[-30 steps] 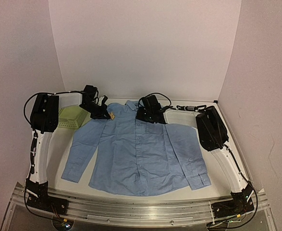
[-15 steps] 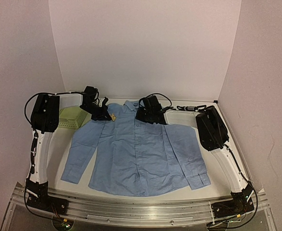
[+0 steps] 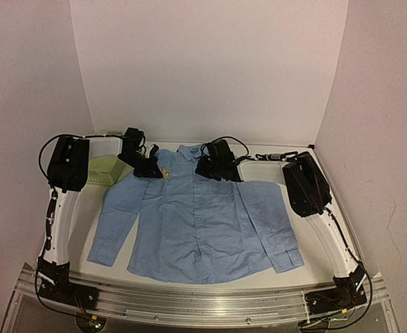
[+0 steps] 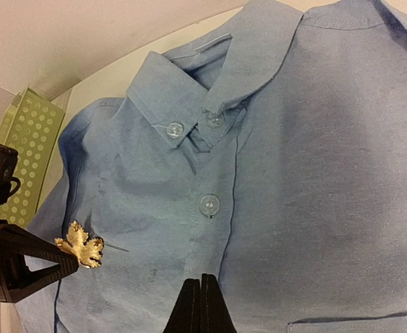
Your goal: Pin the brooch onto the clothing
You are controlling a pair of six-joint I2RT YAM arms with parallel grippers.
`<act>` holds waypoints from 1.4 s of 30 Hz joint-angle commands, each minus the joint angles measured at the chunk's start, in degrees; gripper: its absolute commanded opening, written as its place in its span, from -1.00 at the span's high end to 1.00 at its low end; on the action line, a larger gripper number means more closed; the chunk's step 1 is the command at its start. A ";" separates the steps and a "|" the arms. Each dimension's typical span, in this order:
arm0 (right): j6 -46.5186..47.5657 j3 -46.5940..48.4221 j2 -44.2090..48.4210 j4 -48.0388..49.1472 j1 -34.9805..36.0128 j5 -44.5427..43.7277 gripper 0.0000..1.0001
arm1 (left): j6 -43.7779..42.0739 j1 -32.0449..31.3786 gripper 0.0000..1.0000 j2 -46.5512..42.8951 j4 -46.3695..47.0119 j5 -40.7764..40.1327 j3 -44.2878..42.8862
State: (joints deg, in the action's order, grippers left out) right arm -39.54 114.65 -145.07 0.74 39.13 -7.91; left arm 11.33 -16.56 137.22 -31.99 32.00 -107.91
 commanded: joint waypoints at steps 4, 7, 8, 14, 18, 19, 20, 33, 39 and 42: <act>-0.48 -0.65 5.77 2.47 -0.38 -0.24 1.00 | -6.72 0.41 1.00 -6.94 -1.68 -8.59 -1.57; -0.10 -0.08 5.88 2.60 -0.37 -0.09 1.00 | -7.35 0.43 1.00 -7.31 -3.82 -8.57 -2.12; 0.21 0.08 5.96 2.56 -0.37 0.03 1.00 | -7.49 0.44 1.00 -7.42 -4.44 -8.57 -2.25; 2.89 1.45 5.24 2.25 0.33 -0.27 0.88 | -8.27 0.93 1.00 -8.39 -4.23 -9.99 -1.70; 6.57 6.51 0.91 0.12 1.12 -3.31 0.59 | -7.82 0.97 1.00 -7.45 -3.48 -9.37 -1.05; 7.32 8.10 -0.44 -0.74 1.08 -3.71 0.52 | -7.67 0.98 1.00 -7.41 -3.06 -9.36 -0.87; 8.08 9.77 -1.87 -1.77 1.12 -4.00 0.46 | -7.63 0.93 1.00 -7.31 -2.67 -9.53 -0.81; 15.73 21.78 -12.95 -10.89 3.39 -11.42 0.00 | -6.96 0.72 1.00 -6.43 -1.16 -9.10 1.63; 16.97 20.23 -13.51 -14.67 5.04 -15.60 0.04 | -6.51 0.12 1.00 -6.18 -1.22 -8.15 2.98; 16.71 16.04 -11.68 -15.75 5.25 -16.43 0.30 | -6.60 0.10 1.00 -6.65 -1.34 -8.11 4.09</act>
State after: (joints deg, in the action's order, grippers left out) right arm -23.21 134.88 -158.97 -9.63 43.65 -22.01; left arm 4.50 -16.19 132.60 -34.37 22.84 -105.02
